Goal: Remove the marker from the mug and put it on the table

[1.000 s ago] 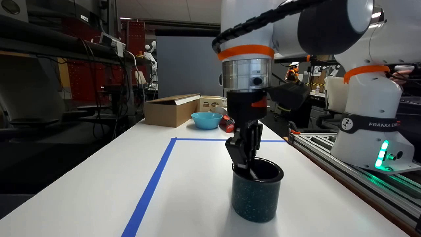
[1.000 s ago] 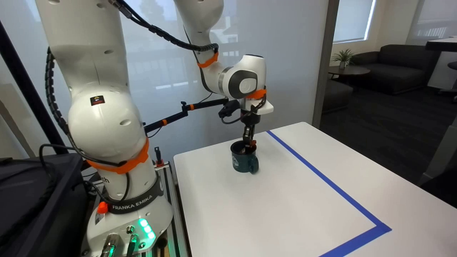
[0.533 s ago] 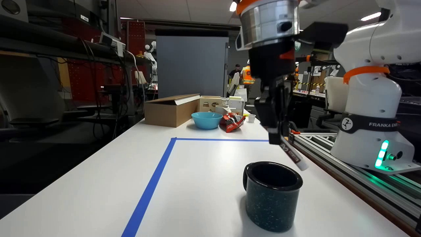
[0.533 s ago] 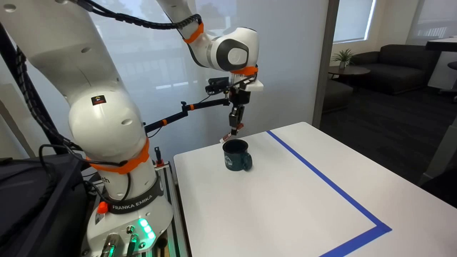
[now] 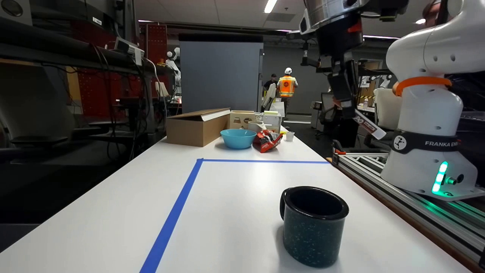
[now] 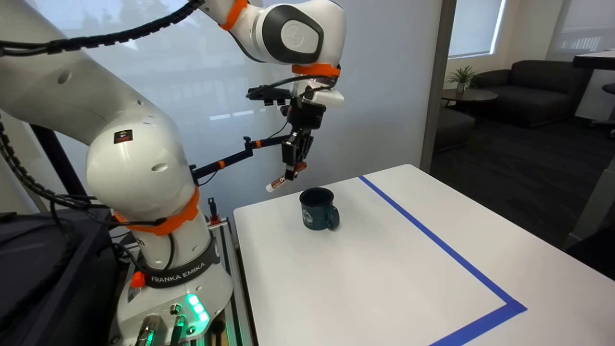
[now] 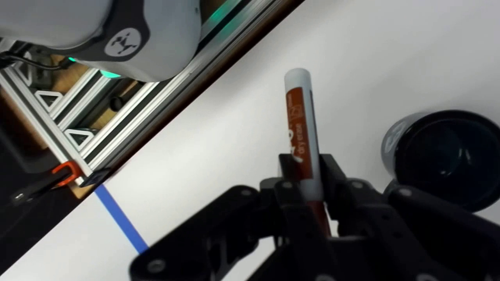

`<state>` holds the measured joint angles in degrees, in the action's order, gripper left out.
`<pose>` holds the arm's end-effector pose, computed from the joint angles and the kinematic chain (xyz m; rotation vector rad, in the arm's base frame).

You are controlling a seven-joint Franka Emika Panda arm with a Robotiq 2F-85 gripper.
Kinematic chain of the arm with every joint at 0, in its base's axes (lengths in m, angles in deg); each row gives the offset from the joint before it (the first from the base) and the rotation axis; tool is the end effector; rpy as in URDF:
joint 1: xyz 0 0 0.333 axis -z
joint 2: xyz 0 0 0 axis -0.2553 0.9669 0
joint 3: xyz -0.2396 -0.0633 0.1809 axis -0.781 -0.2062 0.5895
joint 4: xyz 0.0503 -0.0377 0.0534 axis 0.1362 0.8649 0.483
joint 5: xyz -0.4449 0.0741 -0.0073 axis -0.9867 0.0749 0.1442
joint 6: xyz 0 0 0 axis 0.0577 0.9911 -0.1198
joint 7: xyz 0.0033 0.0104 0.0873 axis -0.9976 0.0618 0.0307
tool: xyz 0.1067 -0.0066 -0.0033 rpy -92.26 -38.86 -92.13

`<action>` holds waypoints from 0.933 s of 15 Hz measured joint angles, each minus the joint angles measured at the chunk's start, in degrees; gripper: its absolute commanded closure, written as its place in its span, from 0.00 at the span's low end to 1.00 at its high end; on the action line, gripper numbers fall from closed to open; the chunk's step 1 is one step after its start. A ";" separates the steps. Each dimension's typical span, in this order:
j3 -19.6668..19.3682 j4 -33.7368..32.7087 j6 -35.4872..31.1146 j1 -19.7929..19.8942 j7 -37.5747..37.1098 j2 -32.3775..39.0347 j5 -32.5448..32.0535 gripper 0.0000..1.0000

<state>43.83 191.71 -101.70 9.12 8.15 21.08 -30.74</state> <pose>0.3528 0.0784 0.3110 2.7781 -1.0477 -0.4152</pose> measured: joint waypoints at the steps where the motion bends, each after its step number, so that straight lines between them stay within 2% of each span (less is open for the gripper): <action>1: -0.90 -0.10 1.44 1.94 1.08 -1.32 -1.35 0.95; 5: -4.43 -0.64 0.77 10.36 5.64 -1.98 -6.22 0.95; 8: -6.42 -0.61 -5.05 15.00 8.19 0.31 -7.44 0.95; 14: -8.50 -0.63 -21.04 18.33 10.78 12.22 -7.43 0.95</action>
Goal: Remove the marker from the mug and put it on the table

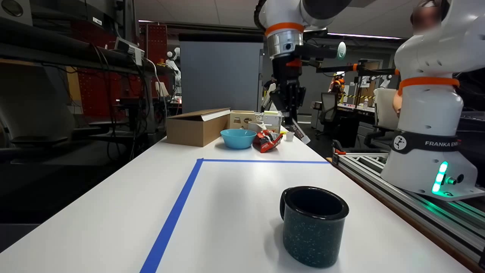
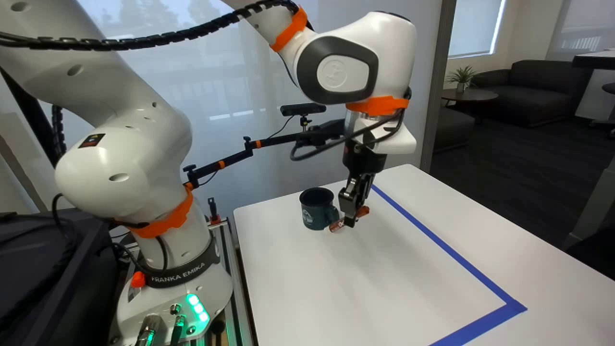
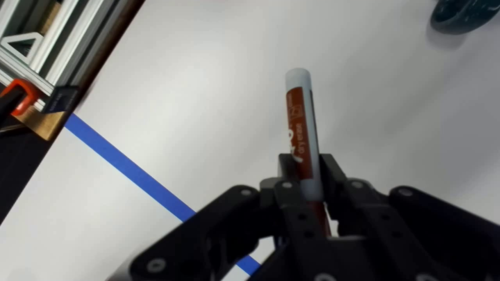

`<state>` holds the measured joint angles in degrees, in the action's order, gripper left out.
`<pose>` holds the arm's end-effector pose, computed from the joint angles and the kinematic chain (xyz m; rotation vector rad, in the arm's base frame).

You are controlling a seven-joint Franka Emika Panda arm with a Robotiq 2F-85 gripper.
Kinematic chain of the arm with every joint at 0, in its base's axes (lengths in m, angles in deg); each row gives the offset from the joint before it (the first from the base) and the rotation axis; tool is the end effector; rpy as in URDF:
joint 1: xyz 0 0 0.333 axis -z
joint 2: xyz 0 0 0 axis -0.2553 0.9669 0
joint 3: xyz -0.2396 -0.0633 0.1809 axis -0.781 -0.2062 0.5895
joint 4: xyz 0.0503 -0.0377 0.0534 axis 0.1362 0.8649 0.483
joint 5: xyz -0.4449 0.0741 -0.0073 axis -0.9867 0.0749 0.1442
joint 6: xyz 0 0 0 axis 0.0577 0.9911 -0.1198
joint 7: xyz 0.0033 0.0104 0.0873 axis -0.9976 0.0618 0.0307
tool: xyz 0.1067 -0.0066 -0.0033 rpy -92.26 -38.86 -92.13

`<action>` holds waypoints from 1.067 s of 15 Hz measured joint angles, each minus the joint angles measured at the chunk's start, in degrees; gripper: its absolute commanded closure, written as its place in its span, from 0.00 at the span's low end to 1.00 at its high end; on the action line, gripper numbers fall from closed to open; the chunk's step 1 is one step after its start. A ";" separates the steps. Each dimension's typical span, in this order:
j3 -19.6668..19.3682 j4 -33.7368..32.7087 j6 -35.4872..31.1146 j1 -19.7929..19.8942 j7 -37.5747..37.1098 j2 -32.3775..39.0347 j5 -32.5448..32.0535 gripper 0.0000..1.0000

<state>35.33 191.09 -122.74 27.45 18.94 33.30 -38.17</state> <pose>0.3886 -0.0969 0.2583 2.7783 -1.3434 -0.2142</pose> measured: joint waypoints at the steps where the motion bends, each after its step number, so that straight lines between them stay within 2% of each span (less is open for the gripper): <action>1: -0.25 -0.32 -2.36 0.08 0.55 2.73 0.00 0.95; 8: -1.79 -9.03 -11.72 -0.34 5.67 21.26 0.00 0.95; 16: -3.86 -22.00 -17.70 -4.07 10.68 39.03 0.61 0.95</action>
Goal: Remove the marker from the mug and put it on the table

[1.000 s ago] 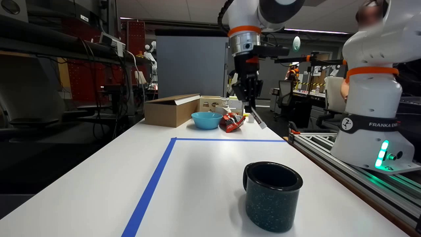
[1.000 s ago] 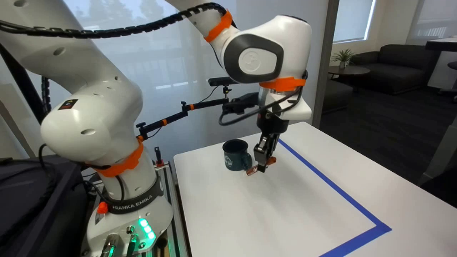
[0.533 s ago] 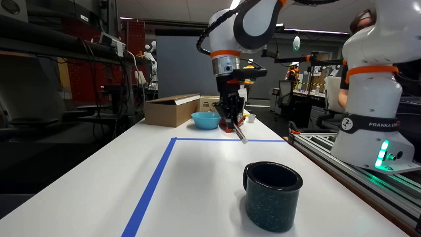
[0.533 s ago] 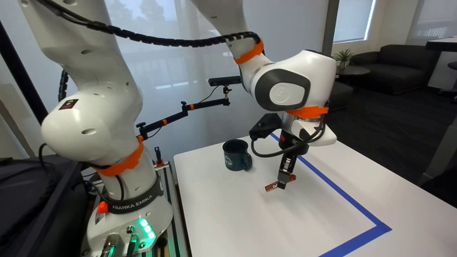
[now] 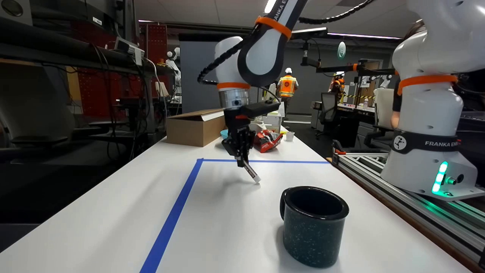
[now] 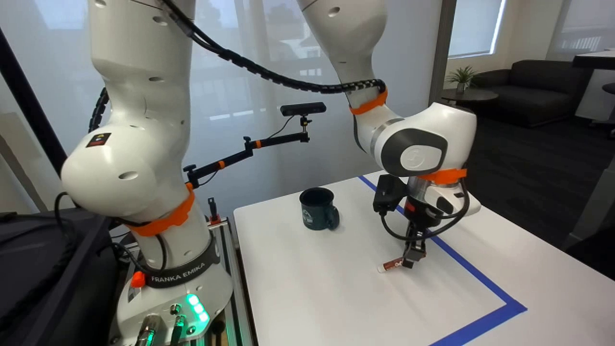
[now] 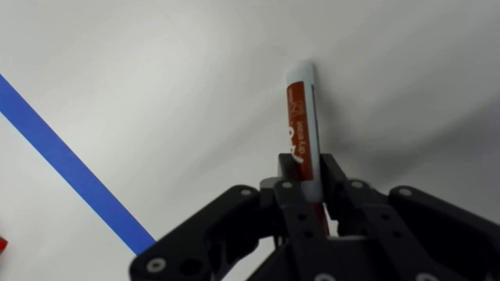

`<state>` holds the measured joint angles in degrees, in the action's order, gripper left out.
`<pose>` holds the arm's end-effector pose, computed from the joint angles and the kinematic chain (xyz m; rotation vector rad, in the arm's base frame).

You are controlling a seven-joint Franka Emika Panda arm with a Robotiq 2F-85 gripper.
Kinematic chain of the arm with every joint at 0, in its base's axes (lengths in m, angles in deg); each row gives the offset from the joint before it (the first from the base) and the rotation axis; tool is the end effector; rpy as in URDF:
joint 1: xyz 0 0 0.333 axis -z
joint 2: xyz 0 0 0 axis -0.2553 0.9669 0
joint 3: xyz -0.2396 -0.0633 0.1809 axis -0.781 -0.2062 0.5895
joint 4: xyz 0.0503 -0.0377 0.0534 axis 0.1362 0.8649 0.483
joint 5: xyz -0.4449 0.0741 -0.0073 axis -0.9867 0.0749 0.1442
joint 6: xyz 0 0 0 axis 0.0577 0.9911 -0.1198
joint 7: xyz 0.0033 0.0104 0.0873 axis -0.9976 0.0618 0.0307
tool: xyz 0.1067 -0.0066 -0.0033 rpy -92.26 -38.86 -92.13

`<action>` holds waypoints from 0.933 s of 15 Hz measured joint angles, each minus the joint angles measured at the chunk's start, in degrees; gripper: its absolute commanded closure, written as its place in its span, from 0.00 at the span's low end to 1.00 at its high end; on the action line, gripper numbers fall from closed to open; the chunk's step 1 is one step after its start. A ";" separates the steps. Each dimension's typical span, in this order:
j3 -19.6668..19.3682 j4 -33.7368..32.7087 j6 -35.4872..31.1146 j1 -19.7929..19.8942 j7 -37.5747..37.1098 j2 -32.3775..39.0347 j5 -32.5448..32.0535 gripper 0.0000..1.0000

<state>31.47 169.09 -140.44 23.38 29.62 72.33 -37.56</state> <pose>0.4969 -0.1261 0.1152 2.8843 -1.0741 -0.1953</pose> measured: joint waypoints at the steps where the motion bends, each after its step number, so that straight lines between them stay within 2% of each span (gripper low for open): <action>1: -0.22 -1.38 0.00 -0.50 0.44 1.42 0.03 0.95; 2: -0.48 -2.63 0.00 -1.03 0.63 2.69 0.03 0.95; 3: -0.85 -3.74 0.00 -1.66 0.64 3.90 0.03 0.55; 5: -1.81 -5.59 0.02 -2.99 0.59 6.17 0.03 0.49; 8: -3.52 -7.28 0.07 -5.01 0.34 8.72 0.02 0.25; 11: -4.63 -7.34 1.15 -6.56 0.26 7.83 0.02 0.03; 14: -5.09 -6.73 4.93 -7.83 -0.52 3.61 0.02 0.00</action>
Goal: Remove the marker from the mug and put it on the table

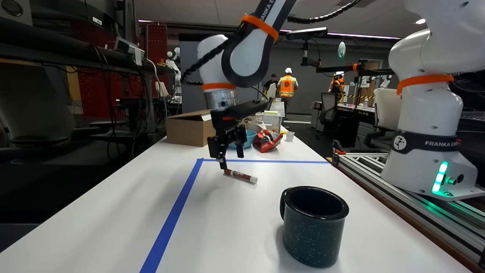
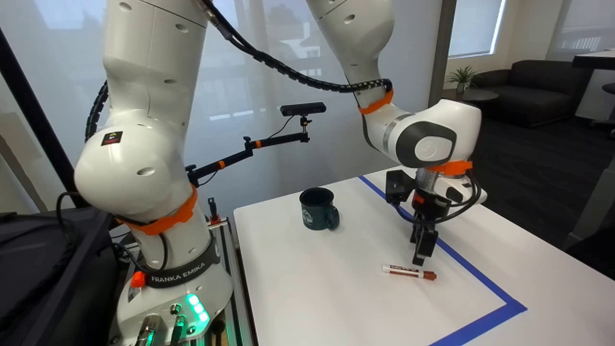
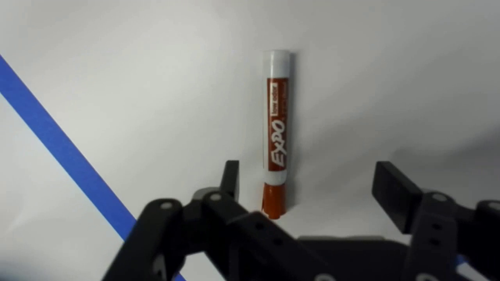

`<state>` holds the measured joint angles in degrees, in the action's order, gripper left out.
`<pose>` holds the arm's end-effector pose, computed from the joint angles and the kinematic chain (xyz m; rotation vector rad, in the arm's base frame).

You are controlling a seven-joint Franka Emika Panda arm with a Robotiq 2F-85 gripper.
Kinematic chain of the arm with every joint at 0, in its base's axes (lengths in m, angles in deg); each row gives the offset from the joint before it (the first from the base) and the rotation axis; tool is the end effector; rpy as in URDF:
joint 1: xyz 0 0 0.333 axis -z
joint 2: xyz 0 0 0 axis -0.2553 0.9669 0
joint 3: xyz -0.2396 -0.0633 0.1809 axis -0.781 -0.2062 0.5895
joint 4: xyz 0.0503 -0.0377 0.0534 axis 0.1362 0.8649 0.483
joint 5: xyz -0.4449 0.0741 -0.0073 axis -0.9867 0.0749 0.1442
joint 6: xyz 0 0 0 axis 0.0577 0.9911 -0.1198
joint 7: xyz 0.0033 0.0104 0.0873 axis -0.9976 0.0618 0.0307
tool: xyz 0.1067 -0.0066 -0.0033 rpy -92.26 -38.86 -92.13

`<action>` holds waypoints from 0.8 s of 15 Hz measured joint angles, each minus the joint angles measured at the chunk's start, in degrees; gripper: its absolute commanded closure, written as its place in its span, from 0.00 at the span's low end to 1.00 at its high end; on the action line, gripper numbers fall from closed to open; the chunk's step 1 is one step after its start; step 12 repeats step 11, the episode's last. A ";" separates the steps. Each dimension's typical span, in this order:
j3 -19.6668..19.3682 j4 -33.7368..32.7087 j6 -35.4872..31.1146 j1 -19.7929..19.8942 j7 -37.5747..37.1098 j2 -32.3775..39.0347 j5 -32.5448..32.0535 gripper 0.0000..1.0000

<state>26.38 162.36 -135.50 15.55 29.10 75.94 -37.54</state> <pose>0.5341 -0.1123 0.1191 2.8596 -0.9965 -0.2212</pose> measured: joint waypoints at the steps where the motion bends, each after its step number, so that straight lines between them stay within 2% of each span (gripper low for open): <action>1: -0.03 0.53 1.75 -0.43 -0.57 -2.16 -0.02 0.00; 7: 1.39 7.04 12.76 -2.67 -6.14 -18.18 -0.18 0.00; 12: 1.43 8.87 13.06 -2.77 -6.52 -20.07 -0.18 0.00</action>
